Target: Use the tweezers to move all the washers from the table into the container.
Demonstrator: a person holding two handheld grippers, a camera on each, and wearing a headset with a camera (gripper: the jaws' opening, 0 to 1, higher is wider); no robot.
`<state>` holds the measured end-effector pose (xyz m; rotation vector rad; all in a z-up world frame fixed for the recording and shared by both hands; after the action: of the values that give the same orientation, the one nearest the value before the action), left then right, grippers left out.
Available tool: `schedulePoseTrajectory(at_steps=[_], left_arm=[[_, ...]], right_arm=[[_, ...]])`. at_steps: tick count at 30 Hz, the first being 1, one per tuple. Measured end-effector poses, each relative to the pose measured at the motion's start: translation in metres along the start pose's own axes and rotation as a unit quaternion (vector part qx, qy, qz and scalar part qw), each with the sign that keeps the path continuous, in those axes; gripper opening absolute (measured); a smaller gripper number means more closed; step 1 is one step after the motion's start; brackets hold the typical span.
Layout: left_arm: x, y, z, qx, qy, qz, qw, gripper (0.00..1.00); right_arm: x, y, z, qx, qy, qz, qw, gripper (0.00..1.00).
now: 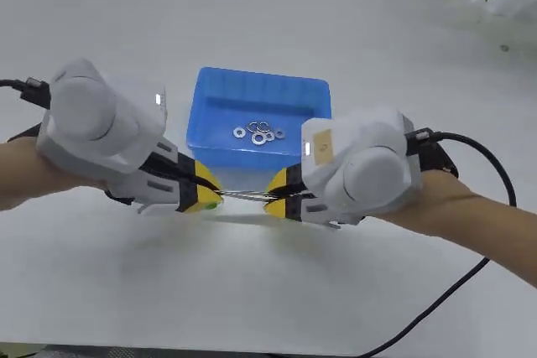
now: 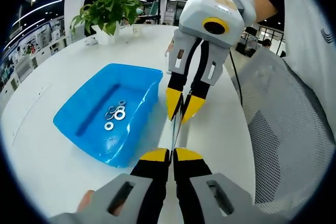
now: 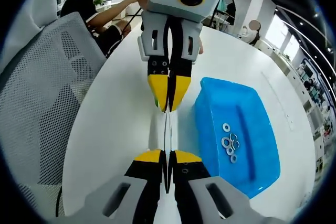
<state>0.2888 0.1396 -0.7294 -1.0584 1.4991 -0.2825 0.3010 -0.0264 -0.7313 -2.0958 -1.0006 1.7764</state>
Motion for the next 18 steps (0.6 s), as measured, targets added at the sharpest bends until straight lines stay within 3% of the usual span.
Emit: schedulePoseTrajectory(at_steps=[4,10,18], left_arm=[[0.0051,0.0017,0.0029,-0.005,-0.002,0.002,1.0000,0.07],[0.0099,0.0055,0.0043,0.008,-0.013,0.024,0.9996,0.07],[0.0094,0.0032,0.0041,0.005,-0.028,0.028,0.9992,0.07]], right_arm=[[0.0020,0.0045,-0.0007,0.009,-0.003,0.002,1.0000,0.08],[0.0049,0.0063,-0.0027,0.022,-0.009,-0.007,0.9997,0.09],[0.0053,0.0073,-0.0058,0.044,-0.023,-0.009,0.9987,0.11]])
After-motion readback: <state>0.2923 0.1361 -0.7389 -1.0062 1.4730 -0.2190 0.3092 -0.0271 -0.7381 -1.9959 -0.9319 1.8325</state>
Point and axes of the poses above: the centre of the closed fingertips' face, and the gripper's own axes: x roughly forward along the fingers, z roughly to its left, y roughly out of its underside, the point moved 10 cm from there along -x, roughly backward along the fingers, and after that the axes turned 11 degrees about -x, right-handed, at the moved point
